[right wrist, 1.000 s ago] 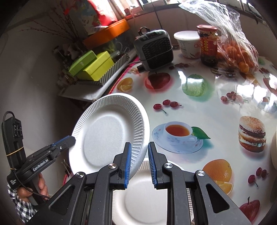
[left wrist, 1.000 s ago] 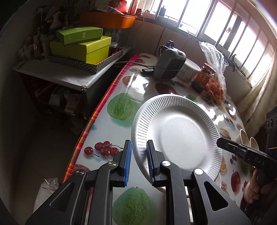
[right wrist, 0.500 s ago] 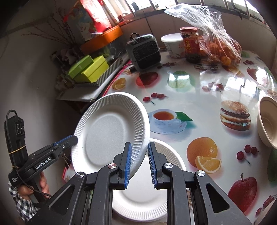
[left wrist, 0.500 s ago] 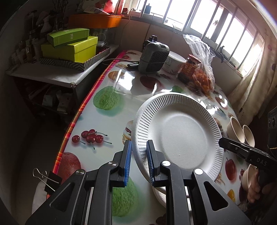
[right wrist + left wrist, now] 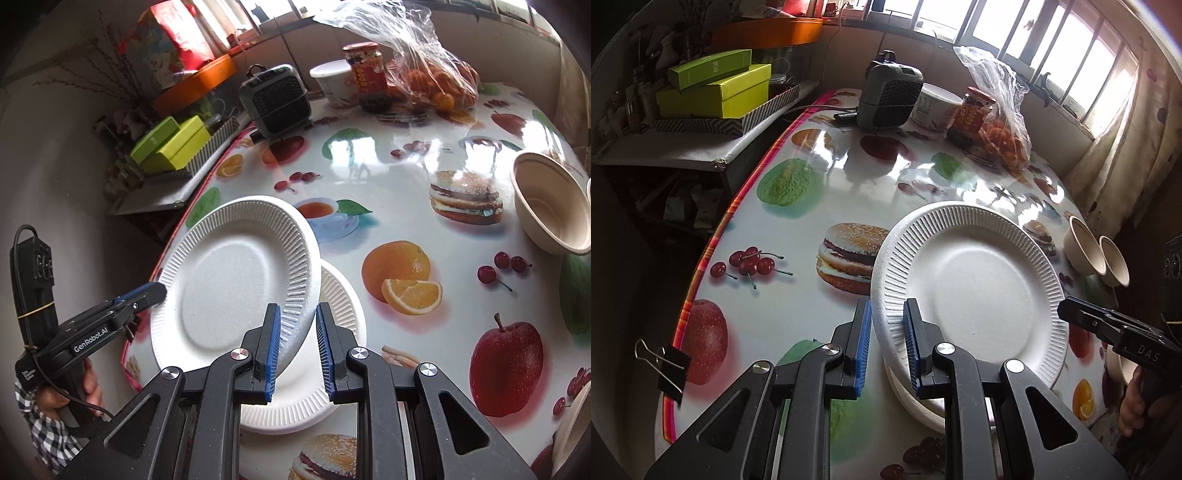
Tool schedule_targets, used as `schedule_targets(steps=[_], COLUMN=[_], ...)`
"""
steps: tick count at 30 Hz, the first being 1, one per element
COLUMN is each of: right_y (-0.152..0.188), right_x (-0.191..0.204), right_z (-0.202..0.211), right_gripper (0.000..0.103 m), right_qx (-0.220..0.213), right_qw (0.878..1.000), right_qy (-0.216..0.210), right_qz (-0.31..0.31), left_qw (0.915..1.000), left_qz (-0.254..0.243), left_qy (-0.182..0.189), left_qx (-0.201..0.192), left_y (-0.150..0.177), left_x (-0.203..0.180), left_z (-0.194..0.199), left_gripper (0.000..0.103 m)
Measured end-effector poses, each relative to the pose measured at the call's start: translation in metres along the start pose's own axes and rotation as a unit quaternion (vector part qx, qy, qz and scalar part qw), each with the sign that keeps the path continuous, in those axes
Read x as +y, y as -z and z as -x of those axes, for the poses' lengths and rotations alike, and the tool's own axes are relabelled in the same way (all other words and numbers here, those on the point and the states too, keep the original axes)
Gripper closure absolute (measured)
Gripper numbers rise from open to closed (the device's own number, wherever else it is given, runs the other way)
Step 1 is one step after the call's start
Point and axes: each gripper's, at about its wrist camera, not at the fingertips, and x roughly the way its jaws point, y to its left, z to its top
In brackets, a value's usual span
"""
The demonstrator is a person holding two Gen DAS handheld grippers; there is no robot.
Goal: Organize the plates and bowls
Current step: 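Carry the held white plates with both grippers down over the plate stack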
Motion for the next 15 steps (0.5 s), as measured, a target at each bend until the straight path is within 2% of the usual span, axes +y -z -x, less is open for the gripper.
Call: schedule_targets(steps=[15], right_y=[0.023], right_x=[-0.02], right_z=[-0.007], right_gripper=[0.084], right_qx=[0.011], right_qw=[1.0], right_qy=[0.011], right_qz=[-0.025], left_qw=[0.9995], left_qz=[-0.013], left_qy=[0.004], left_qx=[0.027], left_y=[0.019], left_x=[-0.011], left_z=[-0.019], left_gripper=[0.085])
